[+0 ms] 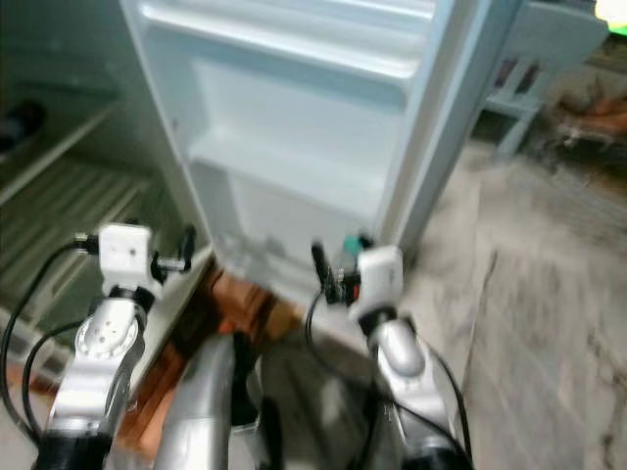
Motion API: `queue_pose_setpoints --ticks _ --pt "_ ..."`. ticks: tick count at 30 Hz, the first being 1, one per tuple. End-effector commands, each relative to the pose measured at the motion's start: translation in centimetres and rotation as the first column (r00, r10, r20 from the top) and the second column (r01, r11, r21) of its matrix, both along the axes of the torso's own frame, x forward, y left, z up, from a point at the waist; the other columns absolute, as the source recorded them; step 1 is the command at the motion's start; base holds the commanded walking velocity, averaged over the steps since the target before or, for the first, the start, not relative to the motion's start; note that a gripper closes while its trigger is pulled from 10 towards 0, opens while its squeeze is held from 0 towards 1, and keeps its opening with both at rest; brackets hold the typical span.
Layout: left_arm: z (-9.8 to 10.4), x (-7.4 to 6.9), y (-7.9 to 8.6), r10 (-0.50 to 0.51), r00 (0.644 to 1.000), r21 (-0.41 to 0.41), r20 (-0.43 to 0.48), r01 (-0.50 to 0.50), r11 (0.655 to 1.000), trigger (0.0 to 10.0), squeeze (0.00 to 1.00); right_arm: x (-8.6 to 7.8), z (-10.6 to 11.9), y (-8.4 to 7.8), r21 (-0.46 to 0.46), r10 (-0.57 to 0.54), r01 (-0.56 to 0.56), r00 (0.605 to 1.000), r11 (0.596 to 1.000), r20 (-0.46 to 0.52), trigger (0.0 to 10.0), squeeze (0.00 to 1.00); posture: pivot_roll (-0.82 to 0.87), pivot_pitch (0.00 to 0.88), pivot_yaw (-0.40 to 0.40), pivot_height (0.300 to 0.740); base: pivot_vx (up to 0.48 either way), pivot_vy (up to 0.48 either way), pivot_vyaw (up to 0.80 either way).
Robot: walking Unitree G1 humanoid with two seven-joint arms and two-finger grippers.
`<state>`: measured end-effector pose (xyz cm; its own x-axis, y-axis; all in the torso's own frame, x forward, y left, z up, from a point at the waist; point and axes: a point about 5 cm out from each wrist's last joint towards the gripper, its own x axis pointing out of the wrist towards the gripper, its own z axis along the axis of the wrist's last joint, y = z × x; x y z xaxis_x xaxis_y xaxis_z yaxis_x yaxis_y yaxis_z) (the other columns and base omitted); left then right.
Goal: Restocking fridge
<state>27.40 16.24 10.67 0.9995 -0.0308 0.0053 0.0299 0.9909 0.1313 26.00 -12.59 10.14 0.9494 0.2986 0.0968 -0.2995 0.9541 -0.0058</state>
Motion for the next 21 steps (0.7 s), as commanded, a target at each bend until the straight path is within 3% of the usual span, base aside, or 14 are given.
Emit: queue_pose_setpoints --ticks 1,21 --pt "-0.02 -0.2 0.34 0.009 1.0 0.011 0.007 -0.009 1.0 10.0 0.0 0.21 0.9 -1.09 0.032 -0.063 0.062 0.998 0.998 0.022 10.0 0.0 0.07 0.0 0.05 0.592 0.0 0.0 0.0" --pt "0.35 -0.06 -0.21 -0.042 0.998 0.06 0.046 0.039 0.997 10.0 0.0 0.54 1.14 -1.23 0.019 -0.073 0.073 0.997 0.997 0.029 10.0 0.0 0.08 0.0 0.052 0.712 0.0 0.0 0.0"
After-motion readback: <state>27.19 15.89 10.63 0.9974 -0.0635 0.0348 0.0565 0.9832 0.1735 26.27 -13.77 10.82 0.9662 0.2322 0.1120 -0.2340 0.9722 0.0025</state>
